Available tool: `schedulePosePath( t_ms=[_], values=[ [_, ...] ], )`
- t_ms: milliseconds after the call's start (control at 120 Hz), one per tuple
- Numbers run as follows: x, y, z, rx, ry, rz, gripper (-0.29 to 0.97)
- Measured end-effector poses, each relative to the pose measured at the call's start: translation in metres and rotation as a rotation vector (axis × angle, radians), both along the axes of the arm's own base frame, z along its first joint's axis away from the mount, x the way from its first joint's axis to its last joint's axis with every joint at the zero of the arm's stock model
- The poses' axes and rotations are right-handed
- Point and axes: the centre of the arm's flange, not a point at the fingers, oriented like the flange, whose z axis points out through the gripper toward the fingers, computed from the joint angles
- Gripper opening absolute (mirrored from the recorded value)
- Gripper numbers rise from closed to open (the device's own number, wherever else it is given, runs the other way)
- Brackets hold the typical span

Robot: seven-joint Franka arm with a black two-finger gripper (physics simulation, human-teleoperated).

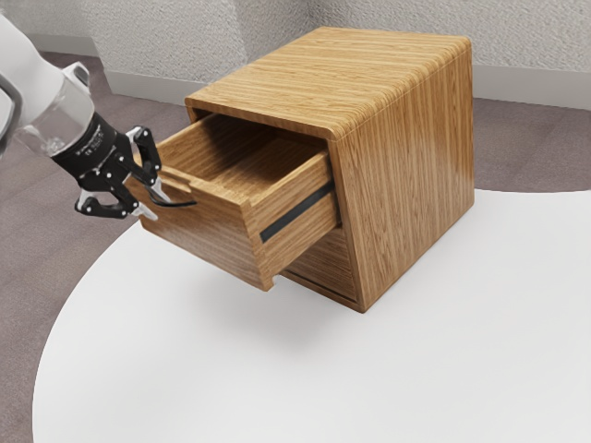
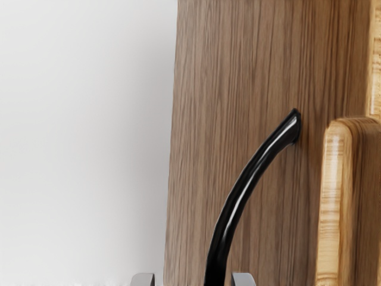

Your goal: Pull the drawer handle with one arm to open the drawer

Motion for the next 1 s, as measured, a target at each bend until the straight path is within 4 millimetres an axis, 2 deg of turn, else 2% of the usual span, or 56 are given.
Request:
schedulePosePath(
  t_ms=[1000],
  values=[
    [-0.054, 0.005, -0.007, -0.012, -0.006, 0.025, 0.07]
  ],
)
